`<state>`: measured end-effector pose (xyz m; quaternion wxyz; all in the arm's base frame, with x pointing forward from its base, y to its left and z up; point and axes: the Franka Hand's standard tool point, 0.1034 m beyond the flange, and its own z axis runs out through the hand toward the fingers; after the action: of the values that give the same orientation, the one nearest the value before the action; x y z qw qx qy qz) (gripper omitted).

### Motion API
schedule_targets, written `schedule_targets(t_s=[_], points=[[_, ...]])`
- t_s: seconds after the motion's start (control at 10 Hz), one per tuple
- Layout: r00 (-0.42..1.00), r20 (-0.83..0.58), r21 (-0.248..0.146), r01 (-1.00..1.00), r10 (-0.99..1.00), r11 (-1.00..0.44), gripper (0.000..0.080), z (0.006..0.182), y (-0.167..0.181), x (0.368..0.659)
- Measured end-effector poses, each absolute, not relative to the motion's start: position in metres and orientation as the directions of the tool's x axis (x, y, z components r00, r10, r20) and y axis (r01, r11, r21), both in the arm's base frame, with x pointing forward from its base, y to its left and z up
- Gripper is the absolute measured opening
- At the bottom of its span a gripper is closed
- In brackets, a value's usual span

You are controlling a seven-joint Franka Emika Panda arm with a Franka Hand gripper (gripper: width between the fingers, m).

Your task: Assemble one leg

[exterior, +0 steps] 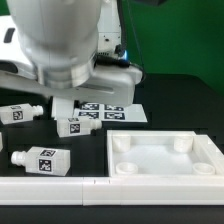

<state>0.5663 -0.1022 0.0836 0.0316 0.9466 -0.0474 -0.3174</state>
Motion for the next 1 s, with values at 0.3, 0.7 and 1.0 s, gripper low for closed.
schedule_targets(t_s=[0.3,0.7,1.0], points=[[0.9,-0.421,0.092,-0.079,-0.111,-0.993,0.0284,0.085,-0.098,0.575],[0.971,-0.088,0.086,-0.216,-0.223,-0.973,0.0284,0.127,0.011,0.604],[0.974,0.107,0.038,-0.204,-0.199,-0.978,0.0284,0.124,0.021,0.617]])
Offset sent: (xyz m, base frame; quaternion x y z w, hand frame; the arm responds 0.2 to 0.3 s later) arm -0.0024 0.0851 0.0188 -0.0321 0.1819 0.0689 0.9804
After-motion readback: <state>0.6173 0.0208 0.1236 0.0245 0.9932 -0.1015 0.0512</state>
